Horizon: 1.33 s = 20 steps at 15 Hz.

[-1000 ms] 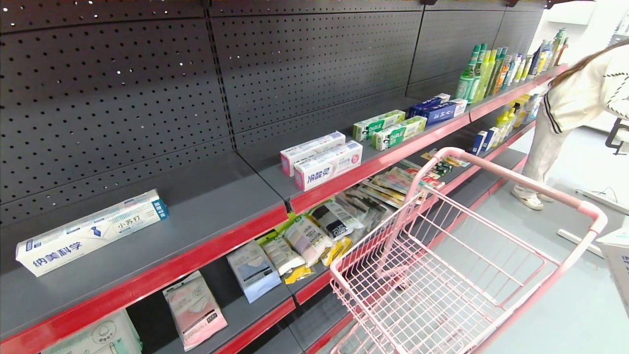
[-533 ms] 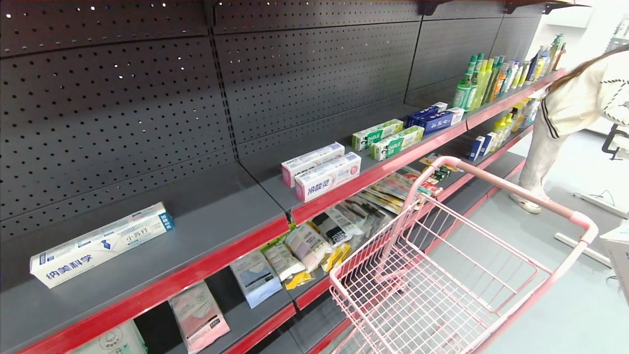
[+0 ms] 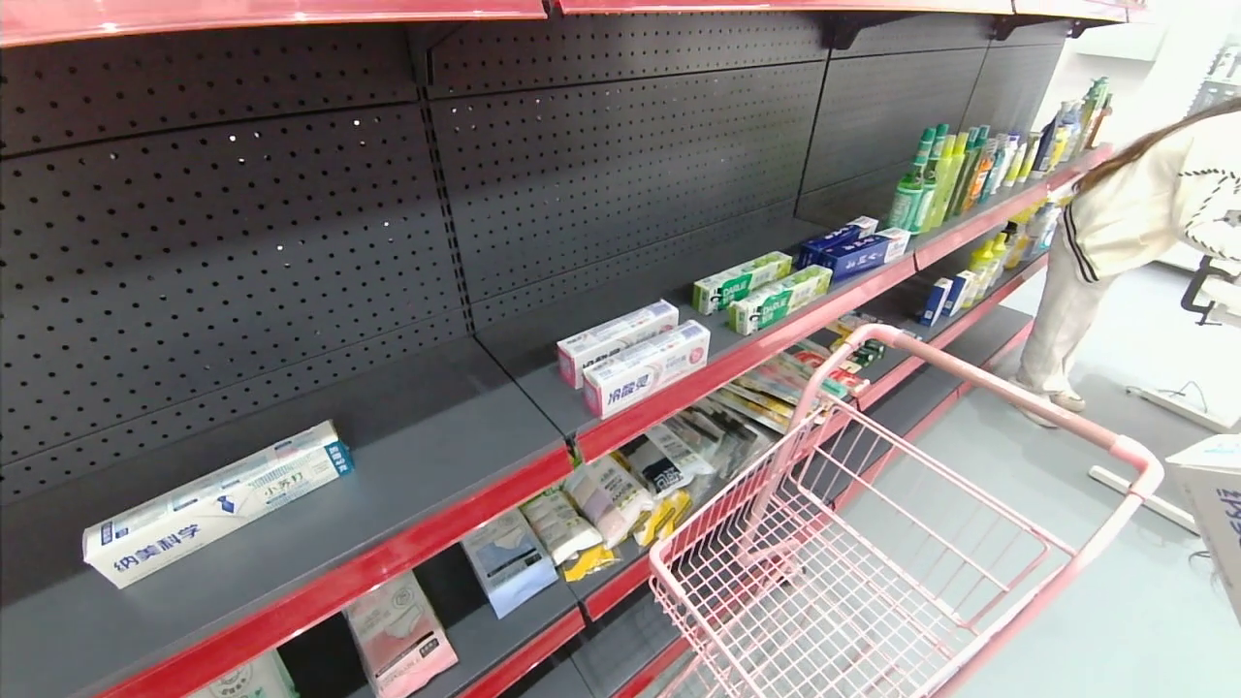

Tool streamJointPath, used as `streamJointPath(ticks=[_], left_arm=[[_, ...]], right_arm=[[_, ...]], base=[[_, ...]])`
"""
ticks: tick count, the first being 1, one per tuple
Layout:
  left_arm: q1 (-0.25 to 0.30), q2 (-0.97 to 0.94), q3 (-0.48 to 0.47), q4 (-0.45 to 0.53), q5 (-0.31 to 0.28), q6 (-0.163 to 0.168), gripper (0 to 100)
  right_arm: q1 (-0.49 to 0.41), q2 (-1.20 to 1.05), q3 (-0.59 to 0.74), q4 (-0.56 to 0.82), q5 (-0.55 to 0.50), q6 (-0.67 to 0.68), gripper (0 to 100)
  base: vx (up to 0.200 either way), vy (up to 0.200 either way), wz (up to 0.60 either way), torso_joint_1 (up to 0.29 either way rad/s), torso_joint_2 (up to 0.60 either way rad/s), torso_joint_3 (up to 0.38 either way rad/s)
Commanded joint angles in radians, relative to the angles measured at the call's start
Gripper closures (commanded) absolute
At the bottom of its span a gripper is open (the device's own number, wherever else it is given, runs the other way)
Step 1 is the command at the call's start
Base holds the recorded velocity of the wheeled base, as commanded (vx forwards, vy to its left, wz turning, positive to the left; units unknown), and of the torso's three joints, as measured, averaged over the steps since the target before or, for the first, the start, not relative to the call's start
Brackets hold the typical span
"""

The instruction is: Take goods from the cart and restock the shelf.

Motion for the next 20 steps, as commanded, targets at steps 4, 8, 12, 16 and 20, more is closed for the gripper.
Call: streamJointPath(ticks=[4,8,12,16,20], left_arm=[[0.0,0.001,0.0,0.0,0.0,0.0,0],[0.0,0.001,0.0,0.0,0.0,0.0,0],[0.0,0.001,0.0,0.0,0.0,0.0,0],[0.0,0.001,0.0,0.0,0.0,0.004,0],[-0.001,0.004,-0.002,-0.001,-0.026,0.047,0]], right_arm=[[-0.001,0.014,-0.007,0.001,0.0,-0.03,100],[-0.001,0.019,-0.004,0.001,0.0,-0.03,100],[-0.001,0.017,0.002,0.003,0.0,-0.032,100],[0.002,0.016,0.002,0.003,0.001,-0.032,100],[0.009,-0.021,0.019,-0.004,0.024,0.025,100]], base=[[0.0,0.0,0.0,0.014,-0.04,-0.013],[0.0,0.0,0.6,0.004,0.0,0.0],[0.0,0.0,0.6,0.008,0.0,-0.002],[0.0,0.0,0.6,0.002,0.0,0.001],[0.0,0.0,0.15,0.002,0.0,0.002]])
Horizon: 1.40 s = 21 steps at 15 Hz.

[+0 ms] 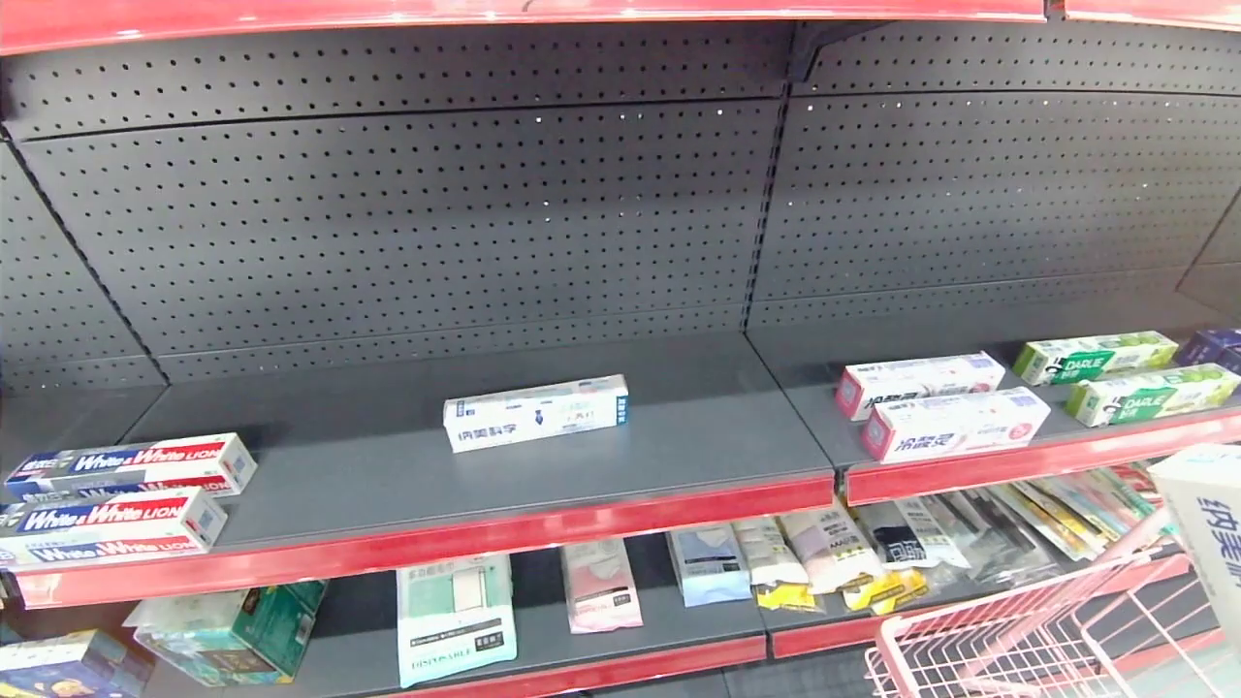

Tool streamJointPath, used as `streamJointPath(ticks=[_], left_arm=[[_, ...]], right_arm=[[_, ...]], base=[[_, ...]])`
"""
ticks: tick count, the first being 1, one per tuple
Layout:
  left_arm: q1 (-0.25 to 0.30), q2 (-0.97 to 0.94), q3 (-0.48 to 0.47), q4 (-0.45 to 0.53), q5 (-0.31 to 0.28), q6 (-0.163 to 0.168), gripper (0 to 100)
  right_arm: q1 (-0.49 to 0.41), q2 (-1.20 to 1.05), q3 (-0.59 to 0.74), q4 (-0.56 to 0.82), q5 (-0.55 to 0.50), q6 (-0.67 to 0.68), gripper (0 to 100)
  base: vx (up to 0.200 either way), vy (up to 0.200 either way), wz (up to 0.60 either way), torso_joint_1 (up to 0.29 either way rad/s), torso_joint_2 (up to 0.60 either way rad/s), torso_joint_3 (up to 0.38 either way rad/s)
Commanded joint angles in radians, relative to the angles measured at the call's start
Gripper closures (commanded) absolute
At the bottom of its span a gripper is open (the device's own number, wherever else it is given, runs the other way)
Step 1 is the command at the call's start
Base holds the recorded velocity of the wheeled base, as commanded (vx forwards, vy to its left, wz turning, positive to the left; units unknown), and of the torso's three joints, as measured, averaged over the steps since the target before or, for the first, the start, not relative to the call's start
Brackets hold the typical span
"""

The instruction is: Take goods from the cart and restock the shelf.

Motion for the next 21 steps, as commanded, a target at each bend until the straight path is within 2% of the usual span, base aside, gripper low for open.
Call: streamJointPath(ticks=[1,3,4,5,6,7,8,9,10,11,12,13,14,15,17,21], left_arm=[[0.0,0.005,-0.002,0.0,-0.022,0.026,0],[0.0,0.01,-0.028,-0.007,-0.042,0.033,0],[0.001,0.053,-0.084,-0.009,-0.048,0.032,0],[0.001,0.356,-0.361,-0.009,-0.062,-0.016,0],[0.003,0.519,-0.542,0.002,-0.036,-0.109,0],[0.004,0.626,-0.6,0.0,0.018,-0.114,0],[0.004,0.72,-0.604,-0.018,0.113,-0.106,0],[0.004,0.867,-0.573,-0.132,0.276,-0.116,0],[-0.008,1.005,-0.53,-0.322,0.374,-0.146,0],[-0.046,1.14,-0.495,-0.52,0.434,-0.168,0],[-0.08,1.238,-0.449,-0.656,0.463,-0.175,0],[-0.092,1.303,-0.429,-0.679,0.457,-0.181,0],[-0.125,1.378,-0.435,-0.682,0.454,-0.22,0],[-0.166,1.447,-0.462,-0.684,0.455,-0.298,0],[-0.224,1.585,-0.547,-0.679,0.461,-0.418,0],[-0.241,1.775,-0.702,-0.684,0.408,-0.419,0]], right_arm=[[0.014,-0.019,0.002,-0.006,0.022,0.026,100],[0.033,-0.018,0.008,-0.044,0.112,0.116,100],[0.037,-0.018,0.009,-0.047,0.126,0.12,100],[0.039,-0.015,0.009,-0.049,0.132,0.12,100],[0.036,-0.004,0.015,-0.047,0.132,0.12,100],[0.039,0.013,0.029,-0.05,0.141,0.133,100],[0.044,0.022,0.026,-0.057,0.158,0.149,100],[0.045,0.013,0.034,-0.075,0.186,0.162,100],[0.044,-0.004,0.041,-0.08,0.189,0.167,100],[0.044,-0.026,0.044,-0.078,0.187,0.161,100],[0.044,-0.022,0.048,-0.078,0.186,0.153,100],[0.044,-0.019,0.044,-0.078,0.187,0.146,100],[0.044,-0.007,0.037,-0.078,0.183,0.139,100],[0.04,0.004,0.028,-0.078,0.181,0.139,100],[0.039,0.031,0.009,-0.081,0.18,0.138,100],[0.039,0.034,0.005,-0.08,0.174,0.124,100]], base=[[0.0,0.0,0.0,0.0,0.0,0.0],[0.0,0.0,0.0,0.0,0.0,0.0],[0.0,0.0,0.0,0.0,0.0,0.0],[0.0,0.0,0.0,0.0,0.0,0.0],[0.0,0.0,0.0,0.0,0.0,0.0],[0.0,0.0,0.0,0.0,0.0,0.0],[0.0,0.0,0.0,0.0,0.0,0.0],[0.0,0.0,0.0,0.0,0.0,0.0],[0.0,0.0,0.0,0.0,0.0,0.0],[0.0,0.0,0.0,0.0,0.0,0.0],[0.0,0.0,0.0,0.0,0.0,0.0],[0.0,0.0,0.0,0.0,0.0,0.0],[0.0,0.0,0.0,0.0,0.0,0.0],[0.0,0.0,0.0,0.0,0.0,0.0],[0.0,0.0,0.0,0.0,0.0,0.0],[0.0,0.0,0.0,0.0,0.0,0.0]])
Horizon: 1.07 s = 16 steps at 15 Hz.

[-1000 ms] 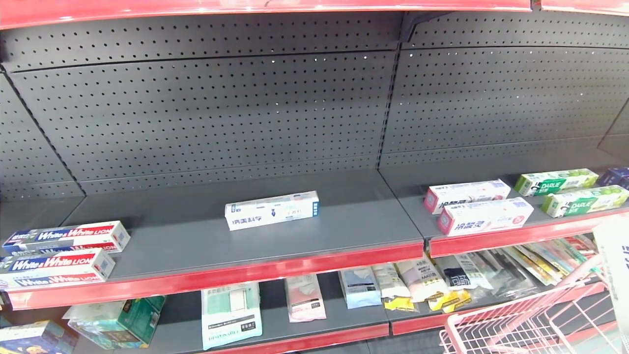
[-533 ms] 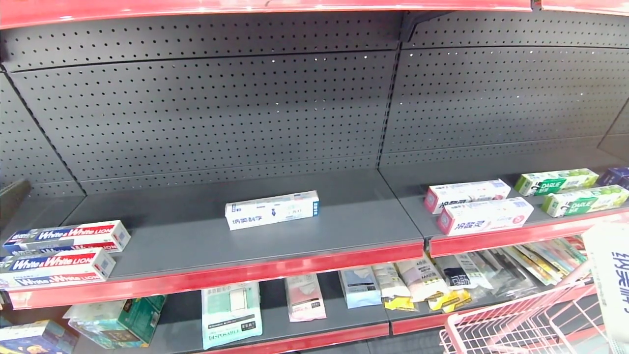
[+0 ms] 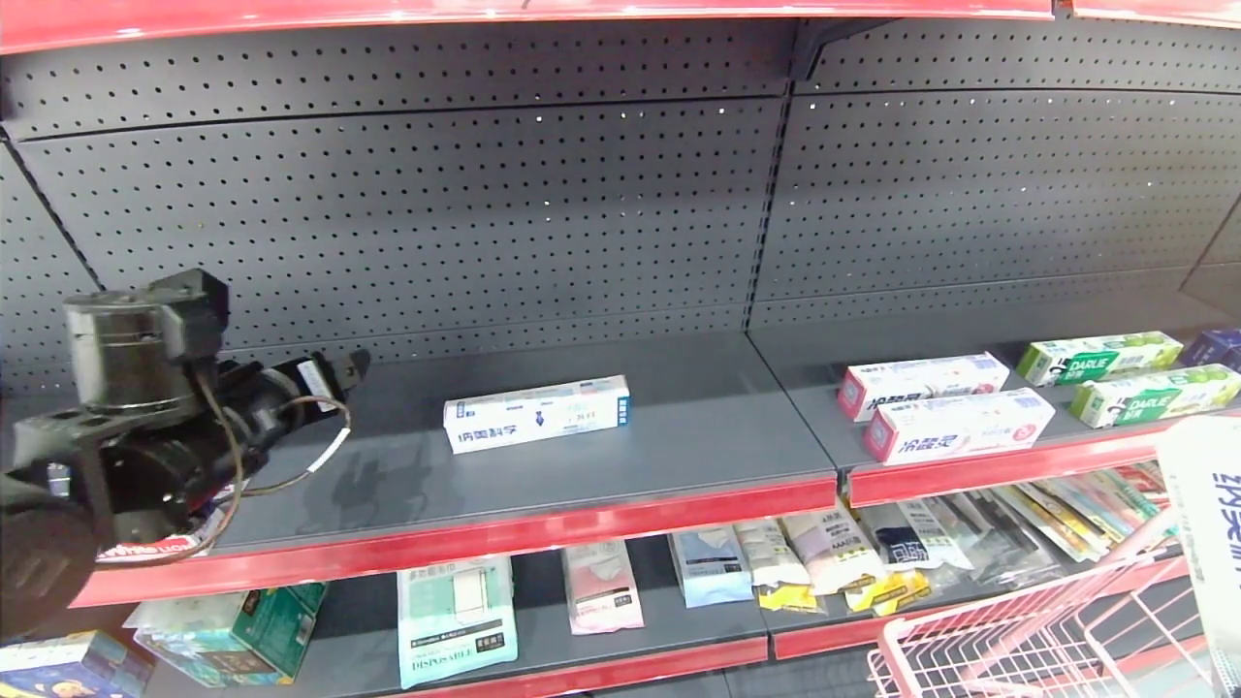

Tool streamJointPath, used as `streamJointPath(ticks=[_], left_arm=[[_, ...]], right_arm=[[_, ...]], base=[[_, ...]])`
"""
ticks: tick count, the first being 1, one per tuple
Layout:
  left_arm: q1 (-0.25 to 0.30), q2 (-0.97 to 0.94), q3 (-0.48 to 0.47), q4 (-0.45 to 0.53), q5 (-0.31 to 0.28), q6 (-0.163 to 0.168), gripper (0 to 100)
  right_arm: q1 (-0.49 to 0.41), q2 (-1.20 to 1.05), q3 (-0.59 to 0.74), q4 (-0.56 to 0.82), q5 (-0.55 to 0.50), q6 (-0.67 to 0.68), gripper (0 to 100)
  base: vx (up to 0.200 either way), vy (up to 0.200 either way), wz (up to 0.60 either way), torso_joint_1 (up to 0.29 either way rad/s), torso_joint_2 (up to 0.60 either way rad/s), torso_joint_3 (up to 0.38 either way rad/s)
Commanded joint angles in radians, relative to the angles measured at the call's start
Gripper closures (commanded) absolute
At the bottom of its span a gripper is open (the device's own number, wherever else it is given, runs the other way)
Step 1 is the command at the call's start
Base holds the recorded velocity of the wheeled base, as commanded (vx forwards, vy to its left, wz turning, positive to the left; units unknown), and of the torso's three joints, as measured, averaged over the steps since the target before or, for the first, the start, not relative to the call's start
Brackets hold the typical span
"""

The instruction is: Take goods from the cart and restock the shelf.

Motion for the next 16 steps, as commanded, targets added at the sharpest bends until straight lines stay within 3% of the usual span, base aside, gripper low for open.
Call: streamJointPath(ticks=[1,4,5,7,8,9,11,12,13,14,16], left_arm=[[-0.019,0.181,-0.102,-0.001,-0.035,-0.006,0],[-0.025,0.233,-0.161,0.011,-0.09,0.01,0],[-0.025,0.234,-0.158,0.013,-0.133,0.041,0],[-0.018,0.233,-0.144,0.013,-0.249,0.133,0],[0.004,0.233,-0.142,0.011,-0.329,0.182,0],[0.033,0.231,-0.144,0.011,-0.414,0.254,0],[0.119,0.23,-0.145,0.021,-0.601,0.432,0],[0.125,0.23,-0.147,0.025,-0.613,0.446,0],[0.191,0.231,-0.168,0.091,-0.753,0.581,0],[0.214,0.236,-0.191,0.143,-0.825,0.638,0],[0.225,0.271,-0.234,0.186,-0.92,0.711,0]], right_arm=[[0.0,0.006,0.003,0.0,-0.001,-0.006,100],[0.0,0.008,0.006,0.0,0.001,-0.007,100],[0.0,0.009,0.006,0.002,-0.001,-0.007,100],[0.0,0.02,0.008,0.006,-0.001,-0.007,100],[0.0,0.031,0.008,0.006,-0.002,-0.004,100],[0.0,0.043,0.008,0.006,-0.004,-0.003,100],[-0.003,0.088,0.002,0.0,-0.007,0.002,100],[-0.003,0.091,0.0,0.0,-0.007,0.002,100],[-0.026,0.138,-0.012,-0.007,-0.015,0.004,100],[-0.049,0.171,-0.026,-0.014,-0.012,0.008,100],[-0.072,0.226,-0.049,-0.029,-0.01,0.013,100]], base=[[0.0,0.0,0.0,0.0,0.0,0.0],[0.0,0.0,0.0,0.0,0.0,0.0],[0.0,0.0,0.0,0.0,0.0,0.0],[0.0,0.0,0.0,0.0,0.0,0.0],[0.0,0.0,0.0,0.0,0.0,0.0],[0.0,0.0,0.0,0.0,0.0,0.0],[0.0,0.0,0.0,0.0,0.0,0.0],[0.0,0.0,0.0,0.0,0.0,0.0],[0.0,0.0,0.0,0.0,0.0,0.0],[0.0,0.0,0.0,0.0,0.0,0.0],[0.0,0.0,0.0,0.0,0.0,0.0]])
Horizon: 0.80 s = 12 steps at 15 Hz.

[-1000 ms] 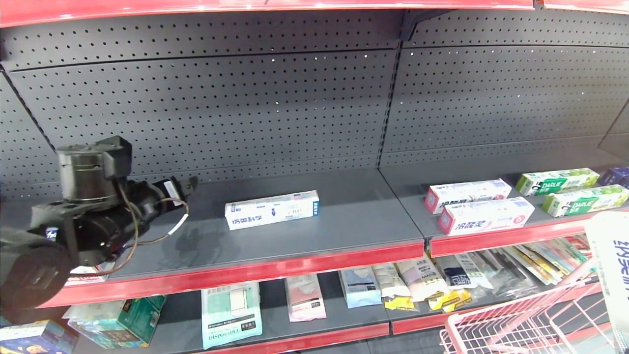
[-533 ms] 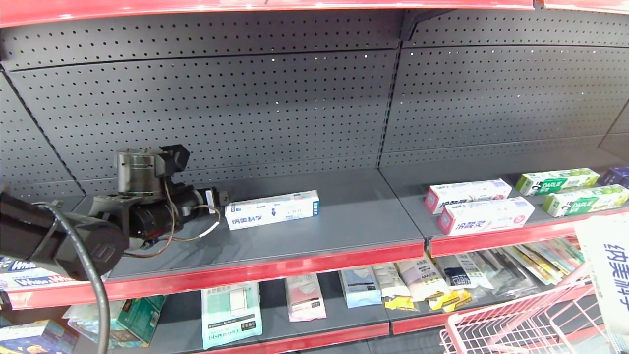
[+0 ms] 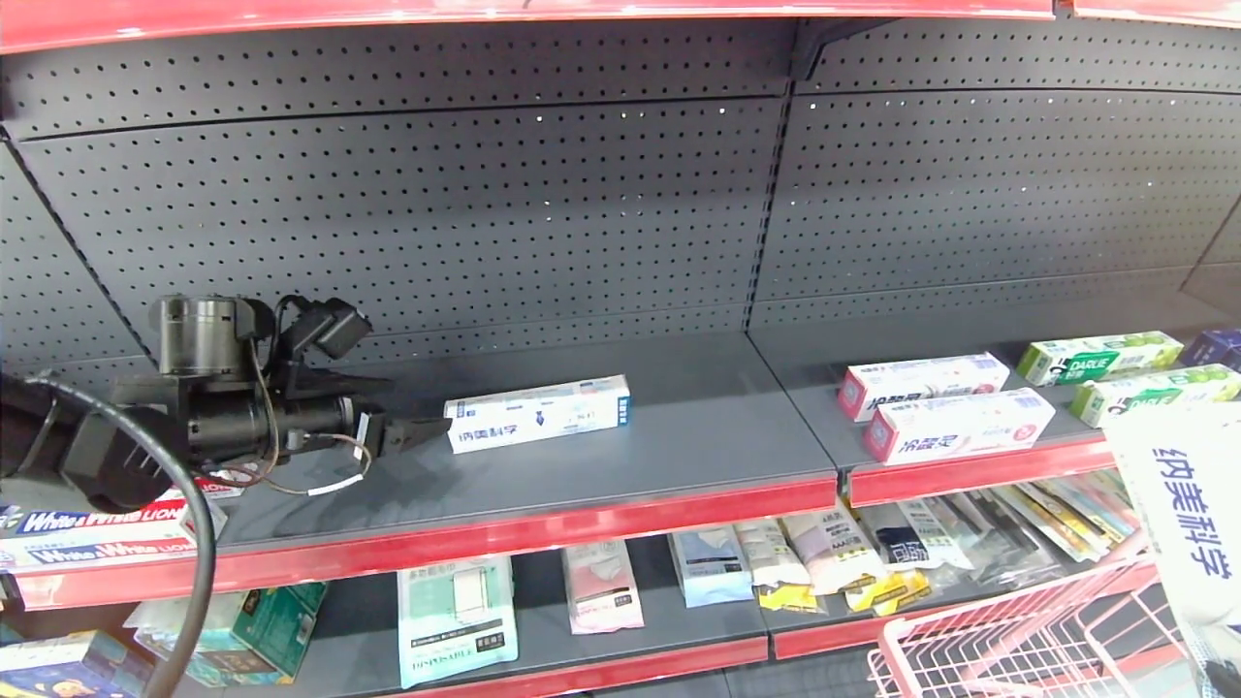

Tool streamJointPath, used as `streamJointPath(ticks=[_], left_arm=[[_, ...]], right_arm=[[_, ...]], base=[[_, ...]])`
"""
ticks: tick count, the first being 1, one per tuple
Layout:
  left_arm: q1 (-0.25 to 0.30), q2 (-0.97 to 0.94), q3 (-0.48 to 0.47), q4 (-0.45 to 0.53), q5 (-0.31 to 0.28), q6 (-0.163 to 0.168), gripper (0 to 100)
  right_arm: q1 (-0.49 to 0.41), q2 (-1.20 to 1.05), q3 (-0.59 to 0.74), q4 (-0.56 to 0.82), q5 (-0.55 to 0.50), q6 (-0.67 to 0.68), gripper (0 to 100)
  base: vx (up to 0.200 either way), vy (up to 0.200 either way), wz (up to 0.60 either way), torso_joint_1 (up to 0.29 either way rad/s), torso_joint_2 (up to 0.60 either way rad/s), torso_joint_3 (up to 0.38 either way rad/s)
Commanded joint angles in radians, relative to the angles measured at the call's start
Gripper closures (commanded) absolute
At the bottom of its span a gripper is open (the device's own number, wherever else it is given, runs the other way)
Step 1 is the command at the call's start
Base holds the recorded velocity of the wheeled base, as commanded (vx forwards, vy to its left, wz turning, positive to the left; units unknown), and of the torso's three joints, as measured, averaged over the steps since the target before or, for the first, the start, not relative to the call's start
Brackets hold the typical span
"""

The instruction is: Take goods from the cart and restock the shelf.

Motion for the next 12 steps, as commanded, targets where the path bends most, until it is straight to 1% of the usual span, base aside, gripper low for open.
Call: streamJointPath(ticks=[1,2,3,4,5,6,7,9,11,12], left_arm=[[0.021,0.062,-0.067,0.012,-0.058,0.059,0],[0.021,0.111,-0.13,0.015,-0.096,0.103,0],[0.019,0.14,-0.159,0.015,-0.11,0.119,0],[0.019,0.192,-0.213,0.024,-0.121,0.169,0],[0.019,0.209,-0.231,0.054,-0.131,0.205,0],[0.016,0.215,-0.245,0.095,-0.164,0.235,0],[0.016,0.223,-0.28,0.182,-0.216,0.3,0],[0.016,0.252,-0.357,0.287,-0.229,0.378,0],[0.009,0.271,-0.444,0.377,-0.245,0.421,0],[0.009,0.291,-0.473,0.386,-0.253,0.436,0]], right_arm=[[-0.025,0.095,-0.021,-0.019,0.002,0.007,100],[-0.026,0.12,-0.021,-0.028,-0.001,0.014,100],[-0.028,0.124,-0.021,-0.029,-0.003,0.013,100],[-0.039,0.127,-0.027,-0.028,-0.004,0.011,100],[-0.043,0.126,-0.031,-0.028,-0.006,0.01,100],[-0.048,0.127,-0.033,-0.028,-0.014,0.01,100],[-0.052,0.127,-0.033,-0.026,-0.024,0.01,100],[-0.052,0.134,-0.03,-0.026,-0.026,0.008,100],[-0.052,0.13,-0.022,-0.025,-0.038,0.005,100],[-0.052,0.126,-0.021,-0.023,-0.044,0.005,100]], base=[[0.0,0.0,0.0,0.0,0.0,0.0],[0.0,0.0,0.0,0.0,0.0,0.0],[0.0,0.0,0.0,0.0,0.0,0.0],[0.0,0.0,0.0,0.0,0.0,0.0],[0.0,0.0,0.0,0.0,0.0,0.0],[0.0,0.0,0.0,0.0,0.0,0.0],[0.0,0.0,0.0,0.0,0.0,0.0],[0.0,0.0,0.0,0.0,0.0,0.0],[0.0,0.0,0.0,0.0,0.0,0.0],[0.0,0.0,0.0,0.0,0.0,0.0]])
